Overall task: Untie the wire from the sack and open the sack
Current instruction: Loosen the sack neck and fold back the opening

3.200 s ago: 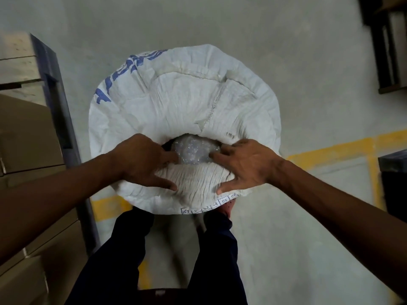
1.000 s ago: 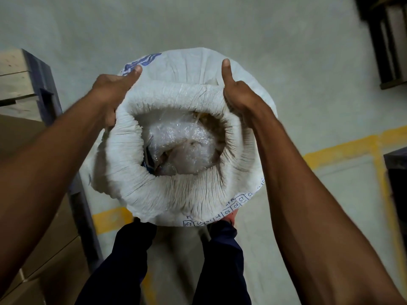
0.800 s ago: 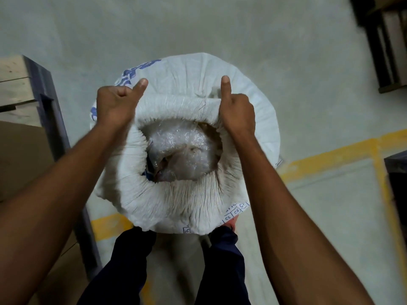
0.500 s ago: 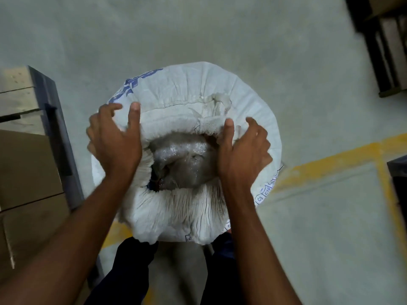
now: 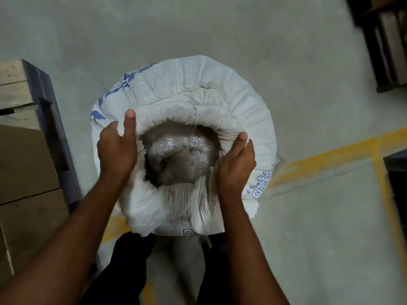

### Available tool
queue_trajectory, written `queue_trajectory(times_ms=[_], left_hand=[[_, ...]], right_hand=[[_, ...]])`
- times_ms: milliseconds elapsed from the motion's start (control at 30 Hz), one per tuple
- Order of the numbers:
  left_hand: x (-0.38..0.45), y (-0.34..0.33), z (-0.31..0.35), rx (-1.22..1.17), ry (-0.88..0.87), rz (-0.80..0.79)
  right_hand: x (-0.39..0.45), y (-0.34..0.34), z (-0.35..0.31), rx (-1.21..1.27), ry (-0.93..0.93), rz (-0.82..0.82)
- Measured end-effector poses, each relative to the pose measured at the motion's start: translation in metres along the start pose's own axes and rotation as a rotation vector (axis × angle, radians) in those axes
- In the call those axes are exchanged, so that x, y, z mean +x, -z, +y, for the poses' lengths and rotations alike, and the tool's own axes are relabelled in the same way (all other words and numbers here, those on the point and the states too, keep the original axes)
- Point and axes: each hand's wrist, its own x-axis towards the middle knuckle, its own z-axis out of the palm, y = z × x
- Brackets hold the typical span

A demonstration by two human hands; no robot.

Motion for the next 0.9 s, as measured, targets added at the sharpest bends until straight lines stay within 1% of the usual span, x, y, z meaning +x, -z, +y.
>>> queue_trajectory(times_ms=[67,167,200,233,267,333,400,467,533,600,667,700,800,867,900], left_hand=[[0.008,0.021,0.006,0.037,-0.024,-0.104],[0.02,0.047,0.009,0.094,0.0,-0.164],[0.022,0.051,0.006,0.097,-0.008,-0.176],[0.023,0.051,0.002,0.101,-0.018,-0.175],[0.023,0.049,-0.003,0.108,-0.025,-0.162],[0.015,0.042,-0.011,0.105,-0.027,-0.116],[0.001,0.033,-0.014,0.081,-0.007,-0.069],[-0.018,0.023,-0.015,0.069,0.044,-0.009],[-0.039,0.015,-0.018,0.118,0.115,0.098],[-0.061,0.005,-0.019,0.135,0.232,0.244],[-0.083,-0.007,-0.014,0.016,0.393,0.35],[-0.093,-0.014,-0.009,-0.05,0.456,0.372],[-0.106,-0.035,0.001,-0.207,0.655,0.396],[-0.098,-0.047,0.001,-0.299,0.793,0.395],[-0.091,-0.051,-0.001,-0.351,0.822,0.395]], right_hand=[[0.012,0.014,-0.003,-0.062,-0.031,-0.15],[0.035,0.04,-0.007,-0.24,-0.198,-0.455],[0.042,0.046,-0.008,-0.29,-0.258,-0.531],[0.047,0.051,-0.008,-0.321,-0.293,-0.565],[0.048,0.054,-0.007,-0.327,-0.298,-0.561],[0.042,0.055,-0.005,-0.303,-0.238,-0.469],[0.028,0.05,0.002,-0.25,-0.152,-0.3],[0.01,0.042,0.01,-0.181,-0.125,-0.134],[-0.008,0.033,0.019,-0.157,-0.121,-0.012],[-0.026,0.026,0.023,-0.167,-0.145,0.083],[-0.041,0.019,0.023,-0.154,-0.192,0.126],[-0.047,0.014,0.022,-0.158,-0.213,0.129],[-0.058,-0.003,0.022,-0.155,-0.253,0.111],[-0.058,-0.011,0.023,-0.044,-0.271,0.14],[-0.056,-0.011,0.024,0.032,-0.272,0.164]])
